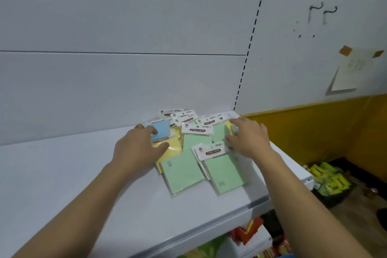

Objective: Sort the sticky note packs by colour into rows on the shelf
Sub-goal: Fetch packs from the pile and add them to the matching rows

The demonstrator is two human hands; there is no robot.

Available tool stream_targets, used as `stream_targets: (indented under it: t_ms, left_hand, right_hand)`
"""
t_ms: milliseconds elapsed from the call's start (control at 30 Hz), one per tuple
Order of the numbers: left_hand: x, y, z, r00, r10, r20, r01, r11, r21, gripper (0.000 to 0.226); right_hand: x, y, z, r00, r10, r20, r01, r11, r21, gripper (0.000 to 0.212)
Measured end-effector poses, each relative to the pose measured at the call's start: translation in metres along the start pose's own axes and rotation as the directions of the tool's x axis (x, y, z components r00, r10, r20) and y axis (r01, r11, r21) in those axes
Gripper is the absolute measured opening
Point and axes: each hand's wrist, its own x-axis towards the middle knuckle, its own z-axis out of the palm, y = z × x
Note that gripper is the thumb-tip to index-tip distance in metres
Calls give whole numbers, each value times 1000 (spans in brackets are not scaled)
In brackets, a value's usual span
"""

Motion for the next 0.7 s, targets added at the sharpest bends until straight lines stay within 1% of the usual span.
stream_targets:
  t_ms: [67,133,267,333,367,433,500,533,700]
  left_hand:
    - [-4,2,5,999,-44,14,43,998,37,58]
    - [-7,3,12,996,-91,24,90,995,43,61]
    - [-13,2,21,988,-155,-2,154,988,-29,64]
    - [-15,-2,20,989,-151,0,151,986,-66,62]
    - [-16,-4,18,990,-142,8,142,983,-113,58]
    - [-19,-7,12,993,-115,19,116,951,-286,46]
    - [-22,-9,9,993,-114,-6,98,879,-467,36]
    - [-23,-8,10,993,-119,-27,87,847,-525,33]
    - [-23,0,15,984,-138,-109,21,709,-705,25]
  right_hand:
    - [2,4,8,1000,1,-24,-1,999,34,58]
    - [-1,5,17,999,6,-50,-1,995,102,56]
    - [-15,4,38,980,28,-196,30,957,288,42]
    - [-18,7,43,972,22,-234,52,951,306,37]
    - [-18,8,44,972,16,-236,58,951,303,36]
    - [-17,8,44,972,7,-237,67,951,302,37]
    - [-17,7,45,971,9,-240,67,950,305,38]
    - [-17,7,47,971,7,-241,68,951,301,38]
    - [-17,6,50,982,17,-190,56,927,372,39]
